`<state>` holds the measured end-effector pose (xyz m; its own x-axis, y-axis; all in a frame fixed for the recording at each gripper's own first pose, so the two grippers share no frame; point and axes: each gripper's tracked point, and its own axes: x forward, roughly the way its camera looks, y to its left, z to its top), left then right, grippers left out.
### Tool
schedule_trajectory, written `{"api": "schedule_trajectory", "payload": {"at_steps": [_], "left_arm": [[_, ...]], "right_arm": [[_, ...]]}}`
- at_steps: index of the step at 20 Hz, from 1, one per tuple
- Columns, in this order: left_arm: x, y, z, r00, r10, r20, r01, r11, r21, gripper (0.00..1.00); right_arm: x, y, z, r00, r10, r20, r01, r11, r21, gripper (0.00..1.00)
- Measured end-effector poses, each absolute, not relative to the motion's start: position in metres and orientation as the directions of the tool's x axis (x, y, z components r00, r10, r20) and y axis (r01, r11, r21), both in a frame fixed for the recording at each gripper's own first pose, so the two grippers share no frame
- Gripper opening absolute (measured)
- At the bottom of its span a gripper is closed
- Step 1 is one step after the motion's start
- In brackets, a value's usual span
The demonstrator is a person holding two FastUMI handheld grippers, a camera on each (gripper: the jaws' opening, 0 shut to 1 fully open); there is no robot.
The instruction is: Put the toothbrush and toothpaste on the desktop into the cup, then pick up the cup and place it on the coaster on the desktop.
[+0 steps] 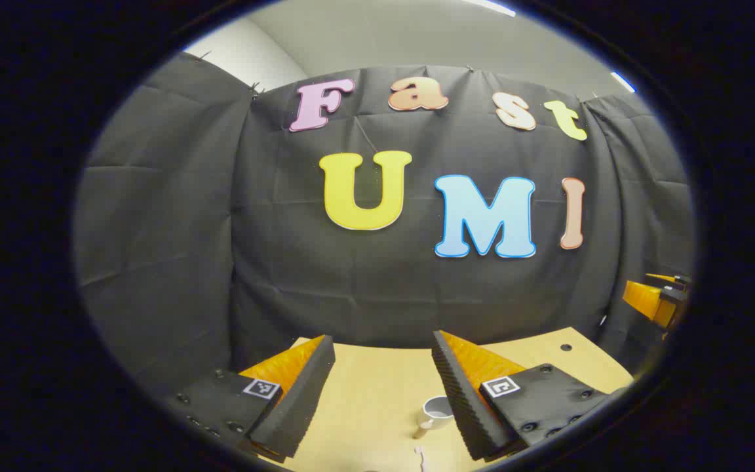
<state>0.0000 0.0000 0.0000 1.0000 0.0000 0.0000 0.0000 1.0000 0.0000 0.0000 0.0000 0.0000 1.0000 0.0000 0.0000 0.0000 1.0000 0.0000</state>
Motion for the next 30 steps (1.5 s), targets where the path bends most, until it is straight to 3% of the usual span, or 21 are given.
{"api": "schedule_trajectory", "payload": {"at_steps": [2,5,6,7,9,12,15,17,18,20,23,24,27,30], "left_arm": [[0.004,-0.008,0.003,1.0,-0.01,-0.001,0.01,1.0,0.0,0.96],[0.006,-0.018,0.009,1.0,-0.021,0.007,0.021,1.0,0.006,0.96],[0.006,-0.023,0.013,0.999,-0.033,0.011,0.033,0.999,0.008,0.92],[0.005,-0.031,0.019,0.999,-0.045,0.02,0.045,0.999,0.016,0.96],[0.007,-0.039,0.029,0.998,-0.06,0.033,0.058,0.997,0.044,0.92],[0.011,-0.05,0.037,0.997,-0.067,0.048,0.064,0.996,0.062,0.94],[0.013,-0.057,0.032,0.997,-0.07,0.034,0.068,0.997,0.036,0.92],[0.01,-0.056,0.027,0.998,-0.067,0.018,0.067,0.997,0.028,0.95],[0.01,-0.056,0.025,0.998,-0.069,0.01,0.068,0.997,0.02,0.92],[0.013,-0.056,0.021,0.998,-0.069,-0.011,0.069,0.998,0.012,0.96],[0.016,-0.06,0.002,0.993,-0.084,-0.08,0.083,0.996,-0.01,0.96],[0.016,-0.061,-0.008,0.99,-0.091,-0.105,0.089,0.996,-0.024,0.92],[0.02,-0.059,-0.036,0.979,-0.105,-0.172,0.096,0.994,-0.06,1.0],[0.021,-0.053,-0.069,0.963,-0.097,-0.25,0.084,0.995,-0.06,0.96]], "right_arm": [[0.001,0.002,0.0,1.0,0.012,-0.005,-0.012,1.0,-0.011,0.9],[0.003,0.005,0.001,0.999,0.037,-0.011,-0.037,0.999,0.006,0.9],[0.003,0.006,0.0,0.999,0.045,-0.013,-0.044,0.999,0.015,0.9],[0.004,0.006,0.002,0.999,0.051,-0.012,-0.051,0.998,0.023,0.9],[0.006,0.009,0.003,0.997,0.07,-0.008,-0.07,0.997,0.029,0.9],[0.009,0.015,0.004,0.996,0.095,-0.006,-0.094,0.995,0.024,0.9],[0.009,0.022,-0.001,0.993,0.121,-0.017,-0.121,0.993,0.002,0.9],[0.009,0.027,-0.005,0.99,0.137,-0.028,-0.137,0.991,0.002,0.9],[0.008,0.029,-0.006,0.989,0.143,-0.033,-0.143,0.99,0.009,0.9],[0.008,0.033,-0.01,0.987,0.153,-0.047,-0.152,0.988,0.022,0.9],[0.01,0.035,-0.025,0.982,0.159,-0.104,-0.156,0.987,0.031,0.9],[0.011,0.035,-0.031,0.979,0.161,-0.128,-0.158,0.987,0.036,0.89],[0.011,0.035,-0.055,0.965,0.16,-0.208,-0.152,0.987,0.051,0.9],[0.008,0.035,-0.088,0.935,0.159,-0.317,-0.148,0.987,0.057,0.9]]}}
